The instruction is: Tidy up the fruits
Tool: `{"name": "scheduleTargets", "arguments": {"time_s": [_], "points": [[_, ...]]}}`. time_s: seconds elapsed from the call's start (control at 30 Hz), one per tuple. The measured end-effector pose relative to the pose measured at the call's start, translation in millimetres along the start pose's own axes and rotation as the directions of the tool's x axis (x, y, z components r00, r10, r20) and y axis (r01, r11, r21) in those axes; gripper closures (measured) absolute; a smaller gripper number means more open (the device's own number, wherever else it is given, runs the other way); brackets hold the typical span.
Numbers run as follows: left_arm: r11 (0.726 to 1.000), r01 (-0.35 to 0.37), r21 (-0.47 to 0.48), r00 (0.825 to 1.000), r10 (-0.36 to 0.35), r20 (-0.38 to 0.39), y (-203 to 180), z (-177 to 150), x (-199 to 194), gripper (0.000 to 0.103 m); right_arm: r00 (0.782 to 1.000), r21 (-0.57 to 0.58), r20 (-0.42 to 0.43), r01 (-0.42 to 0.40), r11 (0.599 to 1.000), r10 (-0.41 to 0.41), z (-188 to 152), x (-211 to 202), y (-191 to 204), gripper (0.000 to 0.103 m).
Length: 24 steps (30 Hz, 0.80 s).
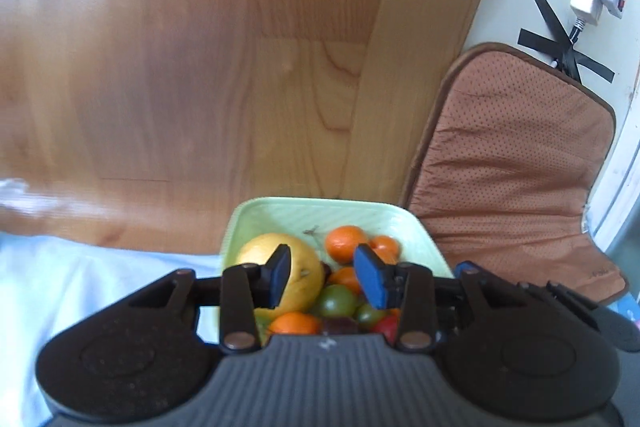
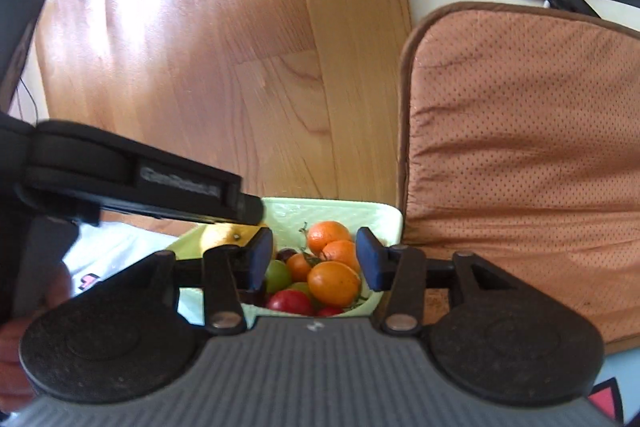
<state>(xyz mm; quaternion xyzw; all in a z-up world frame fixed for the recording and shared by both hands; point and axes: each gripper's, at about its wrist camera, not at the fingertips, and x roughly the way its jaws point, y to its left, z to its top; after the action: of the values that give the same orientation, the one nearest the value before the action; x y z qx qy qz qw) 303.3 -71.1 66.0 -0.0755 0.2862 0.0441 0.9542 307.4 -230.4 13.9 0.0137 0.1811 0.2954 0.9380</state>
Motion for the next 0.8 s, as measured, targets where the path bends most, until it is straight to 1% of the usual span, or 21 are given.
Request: {"name": "scheduleTargets", "arguments": {"time_s": [0.1,0.23,0.37,0.43,0.53,0.6,0.63,0.73,0.8], "points": [[1.000,-0.031,0.004,0.999,0.031,0.008,3,-4,-22,0.067,1.000,0.034,-0.012,0.004,0.999,-0.004,2,-8,4,0.054],[0.999,-0.052,0.012,0.998,0.052,0.029,5,-15,-52,0.067,0.999,0.100,-0.039,-0.001,0.995,0.005,2,-29,11,0.054],[0.998,-0.058,0.025,0.998,0.057,0.039,5,-35,-79,0.064,0.996,0.117,-0.087,0.036,0.992,-0.026,-8,-60,24,0.054],[0.999,-0.047,0.020,0.998,0.046,0.044,8,-49,-94,0.063,0.991,0.117,-0.123,0.060,0.991,-0.046,-15,-75,32,0.053],[0.999,-0.029,-0.020,0.999,0.030,0.041,18,-74,-115,0.062,0.984,0.112,-0.155,0.105,0.988,-0.087,-23,-95,43,0.052],[0.998,-0.023,-0.052,0.999,0.025,0.026,27,-90,-125,0.062,0.981,0.115,-0.166,0.122,0.986,-0.102,-28,-107,49,0.043],[0.998,-0.025,-0.060,1.000,0.026,0.016,30,-98,-129,0.062,0.980,0.114,-0.167,0.130,0.985,-0.110,-31,-111,52,0.042],[0.997,-0.046,-0.054,0.999,0.045,-0.004,37,-121,-140,0.062,0.977,0.109,-0.176,0.143,0.984,-0.123,-37,-124,62,0.042],[0.997,-0.050,-0.056,0.999,0.050,-0.008,43,-134,-148,0.059,0.975,0.109,-0.188,0.144,0.984,-0.122,-41,-129,69,0.042]]}}
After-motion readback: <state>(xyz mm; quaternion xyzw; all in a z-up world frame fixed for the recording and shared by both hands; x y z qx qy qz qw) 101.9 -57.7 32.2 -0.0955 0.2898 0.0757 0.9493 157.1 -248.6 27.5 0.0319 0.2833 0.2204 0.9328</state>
